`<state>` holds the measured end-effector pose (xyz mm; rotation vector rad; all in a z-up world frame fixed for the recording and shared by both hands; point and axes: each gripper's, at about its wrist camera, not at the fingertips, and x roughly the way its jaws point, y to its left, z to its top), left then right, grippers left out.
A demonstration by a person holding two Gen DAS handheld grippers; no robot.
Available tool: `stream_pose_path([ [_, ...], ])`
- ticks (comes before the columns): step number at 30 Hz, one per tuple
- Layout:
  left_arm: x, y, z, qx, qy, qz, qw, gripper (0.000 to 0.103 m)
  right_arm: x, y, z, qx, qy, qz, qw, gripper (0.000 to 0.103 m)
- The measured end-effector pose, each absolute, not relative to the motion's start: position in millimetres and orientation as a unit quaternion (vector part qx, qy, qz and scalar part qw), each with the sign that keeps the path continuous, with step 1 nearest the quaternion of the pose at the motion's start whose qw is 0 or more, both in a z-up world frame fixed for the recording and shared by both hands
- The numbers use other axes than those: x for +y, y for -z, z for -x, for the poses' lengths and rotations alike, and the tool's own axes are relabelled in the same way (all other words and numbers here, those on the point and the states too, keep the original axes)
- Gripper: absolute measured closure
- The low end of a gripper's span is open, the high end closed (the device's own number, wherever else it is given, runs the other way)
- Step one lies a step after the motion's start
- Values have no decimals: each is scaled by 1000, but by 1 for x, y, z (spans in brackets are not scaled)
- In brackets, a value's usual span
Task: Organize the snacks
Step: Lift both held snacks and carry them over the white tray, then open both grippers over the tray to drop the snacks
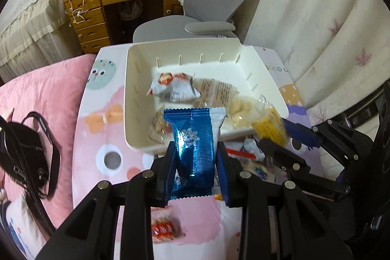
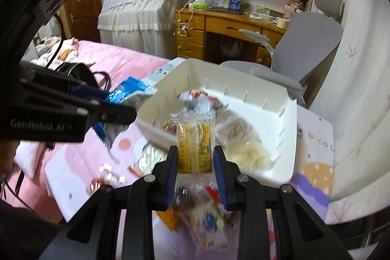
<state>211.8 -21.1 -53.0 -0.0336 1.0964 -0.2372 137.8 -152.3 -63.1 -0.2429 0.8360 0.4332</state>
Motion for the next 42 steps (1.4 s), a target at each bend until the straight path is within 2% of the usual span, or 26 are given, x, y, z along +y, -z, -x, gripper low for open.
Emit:
stream_pose_path([
  [9, 9, 61, -263, 525, 127, 16, 842, 74, -130, 59, -188, 392, -181, 85, 898, 74],
  [21, 19, 92, -304, 544, 175, 13, 821, 74, -118, 87, -227, 419, -137, 32, 897, 73],
  [29, 19, 99, -306, 561, 176, 18, 809, 64, -121, 93, -229, 433, -122, 13, 893, 72],
  [31, 20, 96, -302, 557, 173, 17, 812, 58, -122, 92, -226, 433, -120, 15, 893, 72],
  [42, 18, 70, -259, 544, 148, 17, 826, 54, -141, 79, -192, 440, -123, 3, 890, 70],
])
